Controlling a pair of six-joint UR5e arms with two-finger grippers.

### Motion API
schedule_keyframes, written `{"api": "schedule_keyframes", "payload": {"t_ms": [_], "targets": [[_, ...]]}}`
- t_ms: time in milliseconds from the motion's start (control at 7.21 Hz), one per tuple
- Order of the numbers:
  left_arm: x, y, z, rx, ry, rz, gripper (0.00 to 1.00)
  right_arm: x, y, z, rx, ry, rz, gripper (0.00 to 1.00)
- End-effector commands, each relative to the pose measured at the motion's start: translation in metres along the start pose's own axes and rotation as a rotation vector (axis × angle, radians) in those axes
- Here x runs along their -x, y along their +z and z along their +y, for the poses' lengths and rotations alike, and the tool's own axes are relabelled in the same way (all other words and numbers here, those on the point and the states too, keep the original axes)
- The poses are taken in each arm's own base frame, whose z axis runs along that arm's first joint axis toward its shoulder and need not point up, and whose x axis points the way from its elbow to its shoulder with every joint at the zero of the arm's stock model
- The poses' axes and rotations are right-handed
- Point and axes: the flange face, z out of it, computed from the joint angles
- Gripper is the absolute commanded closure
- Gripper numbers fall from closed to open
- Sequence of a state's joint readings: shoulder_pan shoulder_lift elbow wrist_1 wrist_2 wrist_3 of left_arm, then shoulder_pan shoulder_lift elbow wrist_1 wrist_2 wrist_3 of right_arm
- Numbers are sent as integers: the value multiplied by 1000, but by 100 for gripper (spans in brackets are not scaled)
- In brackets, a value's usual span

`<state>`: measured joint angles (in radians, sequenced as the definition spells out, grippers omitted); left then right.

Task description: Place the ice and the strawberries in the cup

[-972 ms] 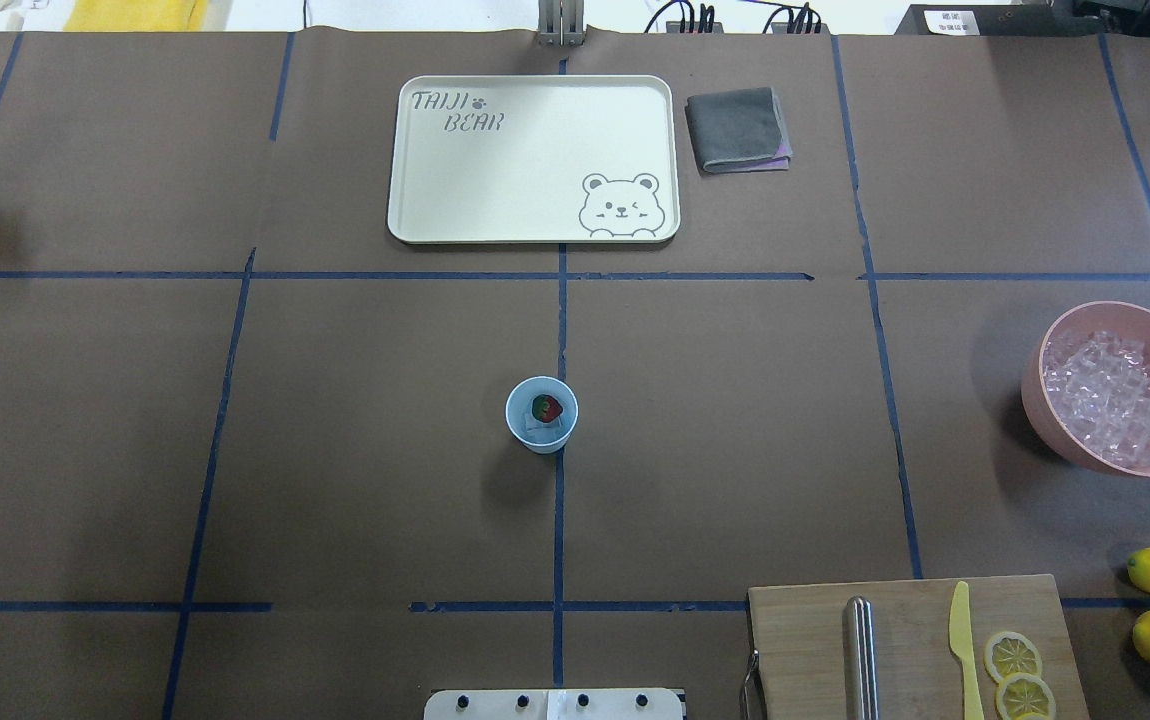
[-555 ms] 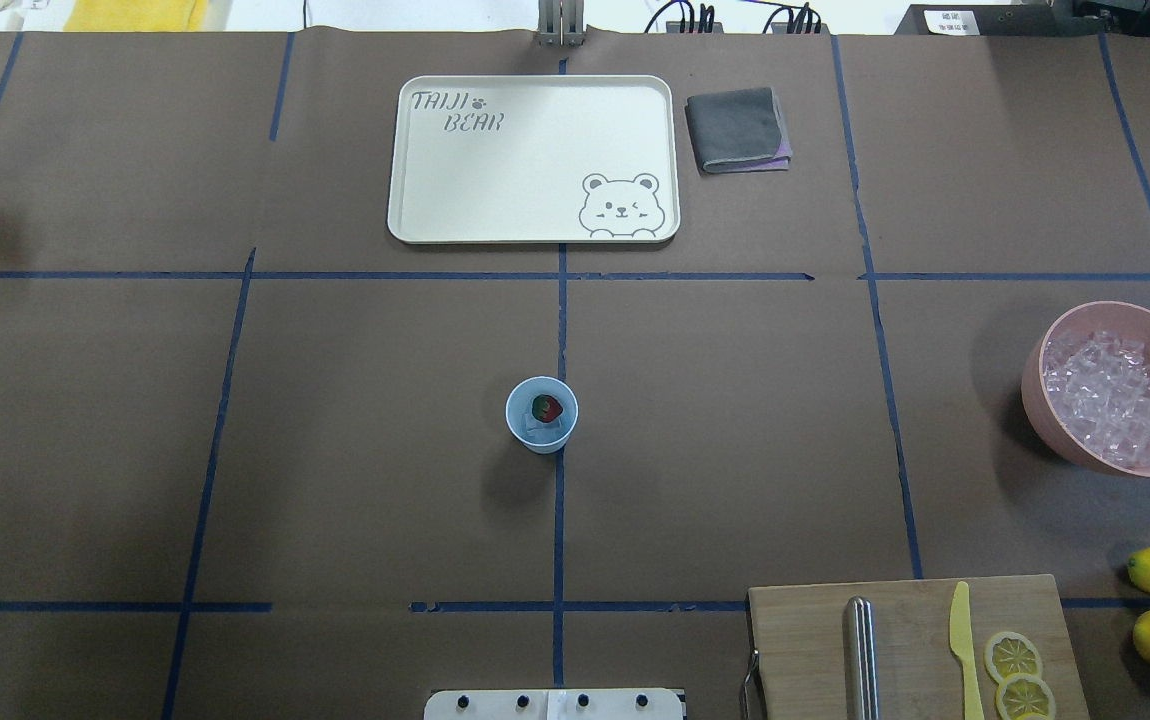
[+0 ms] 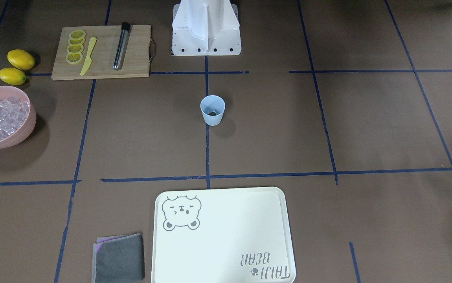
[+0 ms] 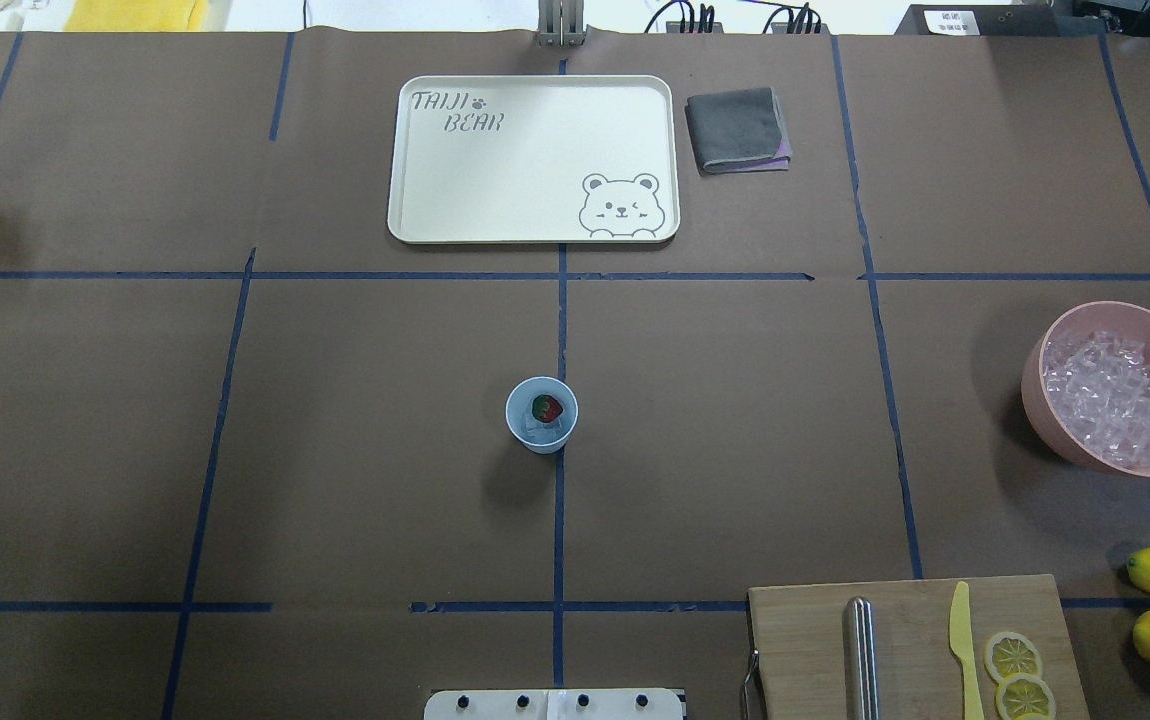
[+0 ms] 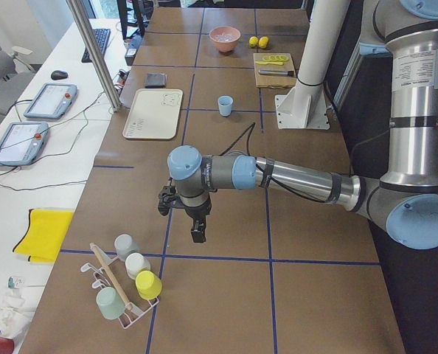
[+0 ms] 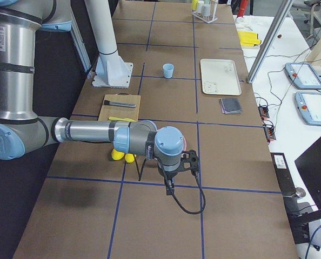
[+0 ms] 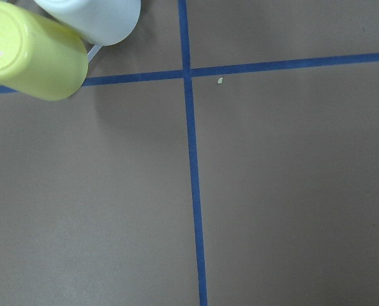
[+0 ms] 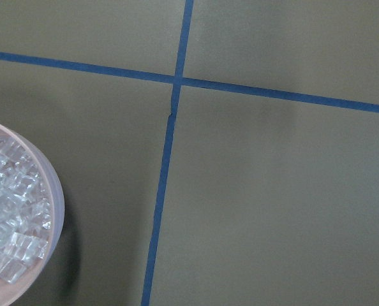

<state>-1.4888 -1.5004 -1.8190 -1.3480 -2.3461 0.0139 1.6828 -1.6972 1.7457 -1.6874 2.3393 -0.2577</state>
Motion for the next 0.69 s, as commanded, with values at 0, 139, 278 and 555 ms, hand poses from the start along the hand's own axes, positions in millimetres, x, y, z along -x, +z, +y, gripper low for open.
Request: {"api": "schedule_keyframes", "payload": {"t_ms": [0, 139, 278, 555], "targets": [[23, -3, 20, -18, -50, 77, 0, 0, -1, -1, -1, -1, 0, 0], [25, -16, 22, -46, -58, 78, 0, 1, -2, -2, -4, 4, -1, 0], [9, -33, 24, -79, -28, 74, 0, 2, -3, -4, -6, 2, 0, 0], [13, -28, 33, -67, -38, 67, 0, 3, -3, -5, -7, 9, -1, 0]]}}
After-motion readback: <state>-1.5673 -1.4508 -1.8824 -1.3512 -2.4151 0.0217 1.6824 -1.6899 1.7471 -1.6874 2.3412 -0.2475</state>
